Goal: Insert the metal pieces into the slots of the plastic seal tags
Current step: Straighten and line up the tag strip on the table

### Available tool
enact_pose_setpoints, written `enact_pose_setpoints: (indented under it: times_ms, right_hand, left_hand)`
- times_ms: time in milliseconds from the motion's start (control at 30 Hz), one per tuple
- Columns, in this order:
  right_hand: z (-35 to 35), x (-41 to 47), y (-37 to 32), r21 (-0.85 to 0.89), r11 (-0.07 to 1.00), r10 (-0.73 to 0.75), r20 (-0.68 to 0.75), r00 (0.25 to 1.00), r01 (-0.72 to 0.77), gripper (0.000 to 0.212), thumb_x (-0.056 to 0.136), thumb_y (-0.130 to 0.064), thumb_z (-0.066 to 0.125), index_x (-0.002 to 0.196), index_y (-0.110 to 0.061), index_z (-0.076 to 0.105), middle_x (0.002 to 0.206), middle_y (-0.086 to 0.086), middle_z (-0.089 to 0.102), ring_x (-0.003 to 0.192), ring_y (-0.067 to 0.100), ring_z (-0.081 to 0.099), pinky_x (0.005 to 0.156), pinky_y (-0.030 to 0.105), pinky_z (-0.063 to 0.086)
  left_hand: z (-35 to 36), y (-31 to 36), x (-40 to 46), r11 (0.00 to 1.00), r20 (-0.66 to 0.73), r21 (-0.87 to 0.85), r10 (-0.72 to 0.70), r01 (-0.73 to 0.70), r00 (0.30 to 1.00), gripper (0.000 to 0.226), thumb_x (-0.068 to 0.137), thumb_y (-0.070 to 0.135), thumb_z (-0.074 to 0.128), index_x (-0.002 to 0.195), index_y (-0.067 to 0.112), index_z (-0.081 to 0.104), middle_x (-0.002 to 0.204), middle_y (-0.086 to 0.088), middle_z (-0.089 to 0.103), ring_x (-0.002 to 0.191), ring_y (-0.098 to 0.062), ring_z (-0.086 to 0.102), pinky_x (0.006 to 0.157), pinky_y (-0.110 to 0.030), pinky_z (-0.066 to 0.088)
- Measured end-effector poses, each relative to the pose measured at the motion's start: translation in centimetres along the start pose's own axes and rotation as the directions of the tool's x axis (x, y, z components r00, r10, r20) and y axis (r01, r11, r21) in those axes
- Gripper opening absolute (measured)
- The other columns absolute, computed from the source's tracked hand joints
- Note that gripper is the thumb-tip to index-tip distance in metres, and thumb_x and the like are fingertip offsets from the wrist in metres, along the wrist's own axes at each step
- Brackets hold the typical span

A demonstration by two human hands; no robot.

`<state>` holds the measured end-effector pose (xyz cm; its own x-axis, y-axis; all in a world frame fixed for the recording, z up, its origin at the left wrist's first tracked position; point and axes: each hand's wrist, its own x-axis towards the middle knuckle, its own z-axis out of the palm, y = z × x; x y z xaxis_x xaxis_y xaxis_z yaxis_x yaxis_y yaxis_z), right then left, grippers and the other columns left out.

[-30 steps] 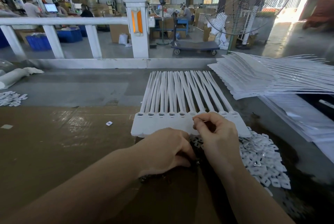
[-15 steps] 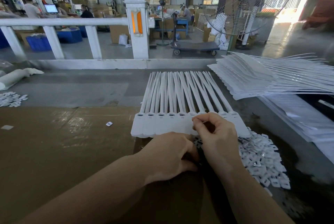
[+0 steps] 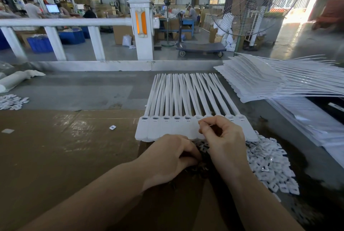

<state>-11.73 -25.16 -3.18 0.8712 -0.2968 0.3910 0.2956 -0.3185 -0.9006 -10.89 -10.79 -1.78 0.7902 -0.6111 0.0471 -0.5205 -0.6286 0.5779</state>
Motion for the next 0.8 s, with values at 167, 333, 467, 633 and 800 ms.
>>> enact_pose_setpoints:
  times_ms: [167,333,467,633,800]
  right_hand:
    - [0.1,0.0,0.0,-0.007,1.000,-0.008,-0.004,1.000,0.008,0.017,0.085,-0.010,0.063,0.073,-0.022,0.066,0.069,-0.003,0.064,0.067,0.003,0.058,0.061,0.007,0.042]
    - [0.0,0.0,0.1,-0.020,1.000,0.002,-0.004,1.000,-0.002,0.017,0.085,-0.012,0.064,0.074,-0.024,0.066,0.070,-0.005,0.065,0.068,0.002,0.059,0.062,0.007,0.043]
    - [0.0,0.0,0.1,-0.015,1.000,0.025,-0.005,1.000,-0.025,0.014,0.085,-0.013,0.064,0.075,-0.024,0.067,0.069,-0.005,0.065,0.069,0.003,0.060,0.063,0.008,0.044]
    - [-0.1,0.0,0.1,-0.019,0.999,0.030,-0.003,1.000,-0.030,0.011,0.085,-0.014,0.064,0.078,-0.020,0.068,0.070,-0.005,0.065,0.069,0.002,0.059,0.064,0.009,0.044]
    - [-0.1,-0.1,0.1,-0.021,1.000,0.020,0.003,1.000,-0.020,0.009,0.086,-0.014,0.063,0.080,-0.017,0.068,0.072,-0.006,0.064,0.063,-0.003,0.054,0.061,0.007,0.040]
  left_hand:
    - [0.3,0.6,0.1,0.999,0.018,0.036,0.002,-0.002,1.000,0.020,0.085,0.028,0.066,0.103,0.034,0.071,0.098,0.020,0.059,0.093,0.002,0.053,0.089,-0.019,0.043]
    - [0.3,1.0,0.0,0.992,0.037,0.127,0.016,-0.021,0.999,0.022,0.089,0.024,0.061,0.109,0.030,0.070,0.110,0.016,0.059,0.096,0.001,0.049,0.091,-0.015,0.037]
    - [0.3,1.2,-0.1,0.990,0.012,0.137,0.013,-0.014,1.000,0.021,0.090,0.023,0.061,0.108,0.028,0.069,0.111,0.015,0.059,0.101,-0.003,0.051,0.094,-0.020,0.039]
    - [-0.1,1.2,-0.4,1.000,-0.063,0.019,0.001,0.001,0.998,0.015,0.085,0.020,0.066,0.096,0.029,0.071,0.093,0.018,0.061,0.090,-0.001,0.058,0.086,-0.019,0.046]
    - [-2.2,0.2,0.9,0.952,-0.266,-0.301,-0.139,0.055,0.954,0.017,0.085,0.010,0.067,0.084,0.027,0.069,0.076,0.012,0.069,0.071,0.002,0.065,0.069,-0.008,0.049]
